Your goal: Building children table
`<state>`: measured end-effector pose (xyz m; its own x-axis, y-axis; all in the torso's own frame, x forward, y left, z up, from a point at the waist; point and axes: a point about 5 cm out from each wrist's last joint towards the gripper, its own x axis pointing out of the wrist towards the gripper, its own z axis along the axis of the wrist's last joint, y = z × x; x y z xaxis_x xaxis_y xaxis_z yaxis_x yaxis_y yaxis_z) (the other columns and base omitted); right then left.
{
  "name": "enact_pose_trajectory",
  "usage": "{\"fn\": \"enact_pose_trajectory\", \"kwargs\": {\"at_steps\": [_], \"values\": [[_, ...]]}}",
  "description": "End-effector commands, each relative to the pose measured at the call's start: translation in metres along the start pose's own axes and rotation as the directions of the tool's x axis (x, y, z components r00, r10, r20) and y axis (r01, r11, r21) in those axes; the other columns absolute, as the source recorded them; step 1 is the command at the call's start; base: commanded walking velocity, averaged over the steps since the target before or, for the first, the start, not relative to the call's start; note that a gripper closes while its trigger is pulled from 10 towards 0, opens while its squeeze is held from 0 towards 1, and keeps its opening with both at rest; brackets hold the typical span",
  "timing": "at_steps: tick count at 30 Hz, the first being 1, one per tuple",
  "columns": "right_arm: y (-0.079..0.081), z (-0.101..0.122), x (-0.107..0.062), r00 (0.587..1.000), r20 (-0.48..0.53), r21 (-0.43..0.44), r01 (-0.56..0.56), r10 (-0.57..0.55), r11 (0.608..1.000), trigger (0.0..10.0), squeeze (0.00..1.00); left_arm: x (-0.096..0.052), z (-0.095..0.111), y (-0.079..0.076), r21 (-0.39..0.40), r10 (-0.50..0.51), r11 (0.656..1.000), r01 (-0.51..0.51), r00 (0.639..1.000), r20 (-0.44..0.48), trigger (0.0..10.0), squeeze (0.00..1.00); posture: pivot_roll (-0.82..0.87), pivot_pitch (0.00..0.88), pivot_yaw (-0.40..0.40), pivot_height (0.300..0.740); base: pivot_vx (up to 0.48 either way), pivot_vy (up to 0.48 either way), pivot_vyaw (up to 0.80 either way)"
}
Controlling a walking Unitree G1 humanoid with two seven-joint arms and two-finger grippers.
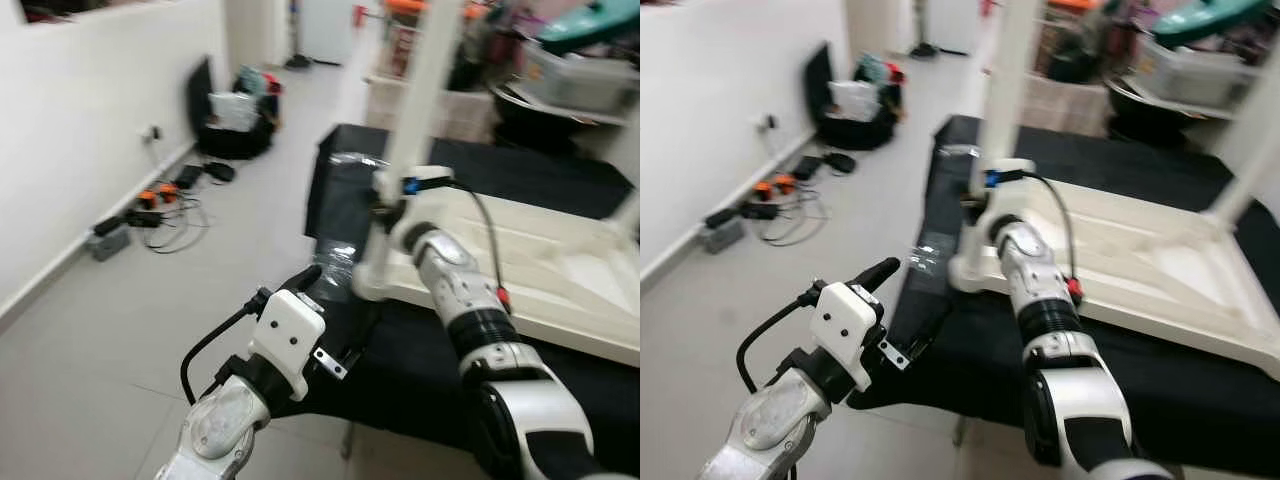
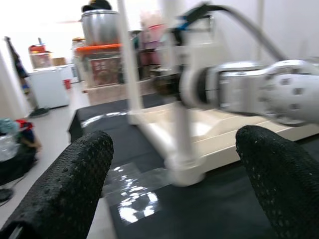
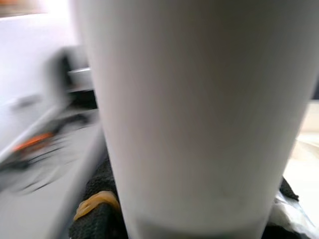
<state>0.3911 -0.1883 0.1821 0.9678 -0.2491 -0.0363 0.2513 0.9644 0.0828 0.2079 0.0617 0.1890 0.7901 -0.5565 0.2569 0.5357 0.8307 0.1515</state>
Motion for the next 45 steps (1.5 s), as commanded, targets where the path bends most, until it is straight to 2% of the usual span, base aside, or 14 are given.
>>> {"fn": "enact_pose_trajectory", "kwargs": {"at_steps": [1,7,8,13,14,17,18,23,25,27,30,36,40,45], "values": [[-0.021,-0.022,-0.003,0.987,-0.101,-0.039,0.124,-0.127,0.992,0.0,0.00,0.001,0.000,-0.002,0.002,-0.004,1.000,0.004,1.000,0.000,10.0,0.00,0.07,0.000,-0.106,0.740,0.000,0.000,0.00],[0.010,-0.015,-0.017,0.980,-0.071,0.036,0.189,-0.186,0.981,0.0,0.00,0.001,0.000,-0.002,0.004,-0.001,1.000,0.001,1.000,0.001,10.0,0.00,0.07,0.006,-0.108,0.740,0.000,0.000,0.00],[0.014,-0.014,-0.018,0.982,-0.072,0.041,0.178,-0.175,0.983,10.0,0.00,0.001,0.000,-0.002,0.003,0.000,1.000,0.000,1.000,0.000,10.0,0.00,0.07,0.006,-0.108,0.740,0.000,0.000,0.00],[0.037,-0.007,-0.018,0.997,-0.040,0.064,0.072,-0.070,0.995,10.0,0.00,0.002,0.000,-0.001,0.003,0.002,1.000,-0.002,1.000,0.001,10.0,0.00,0.07,0.014,-0.110,0.740,0.000,0.000,0.00],[0.044,-0.004,-0.020,0.999,-0.022,0.070,0.040,-0.038,0.997,10.0,1.00,0.002,0.000,-0.001,0.003,0.003,1.000,-0.003,1.000,0.002,10.0,0.00,0.07,0.014,-0.110,0.740,0.000,0.000,0.00],[0.045,0.002,-0.019,1.000,0.027,0.051,0.004,-0.005,0.999,10.0,1.00,0.002,0.001,-0.001,0.005,0.002,1.000,-0.002,1.000,0.004,10.0,0.00,0.07,0.023,-0.109,0.740,0.000,0.000,0.00],[0.042,0.004,-0.019,0.999,0.046,0.036,-0.001,-0.001,0.999,10.0,0.00,0.002,0.001,-0.001,0.006,0.002,1.000,-0.002,1.000,0.005,10.0,0.00,0.07,0.023,-0.109,0.740,0.000,0.000,0.00],[0.034,0.010,-0.013,0.991,0.058,-0.002,-0.125,0.124,0.992,10.0,0.00,0.003,0.002,0.000,0.004,0.007,1.000,-0.007,1.000,0.006,10.0,0.00,0.07,0.025,-0.107,0.740,0.000,0.000,0.00],[0.040,0.009,-0.012,0.940,0.040,0.049,-0.339,0.338,0.939,10.0,0.00,0.003,0.003,0.000,0.004,0.006,1.000,-0.006,1.000,0.007,10.0,0.00,0.07,0.026,-0.108,0.740,0.000,0.000,0.00],[0.047,0.004,-0.020,0.727,-0.017,0.047,-0.686,0.687,0.726,10.0,0.00,0.003,0.003,-0.001,0.004,0.004,1.000,-0.005,1.000,0.009,10.0,0.00,0.07,0.025,-0.102,0.740,0.000,0.000,0.00],[0.044,0.002,-0.025,0.651,-0.037,0.062,-0.756,0.758,0.652,10.0,0.00,0.003,0.003,-0.001,0.004,0.004,1.000,-0.004,1.000,0.009,10.0,0.00,0.07,0.018,-0.106,0.740,0.000,0.000,0.00],[0.029,-0.003,-0.044,0.325,-0.080,0.110,-0.937,0.942,0.332,10.0,0.00,0.003,0.002,-0.001,0.005,0.003,1.000,-0.003,1.000,0.008,10.0,0.00,0.07,0.004,-0.104,0.740,0.000,0.000,0.00],[0.036,0.002,-0.049,0.202,-0.062,0.094,-0.974,0.977,0.207,10.0,0.00,0.003,0.001,-0.002,0.003,0.000,1.000,0.000,1.000,0.006,10.0,0.00,0.07,0.006,-0.104,0.740,0.000,0.000,0.00],[0.048,0.011,-0.045,0.158,-0.019,0.073,-0.985,0.987,0.159,10.0,0.00,0.003,0.000,-0.002,0.001,0.000,1.000,0.000,1.000,0.006,10.0,0.00,0.07,0.017,-0.105,0.740,0.000,0.000,0.00]]}}
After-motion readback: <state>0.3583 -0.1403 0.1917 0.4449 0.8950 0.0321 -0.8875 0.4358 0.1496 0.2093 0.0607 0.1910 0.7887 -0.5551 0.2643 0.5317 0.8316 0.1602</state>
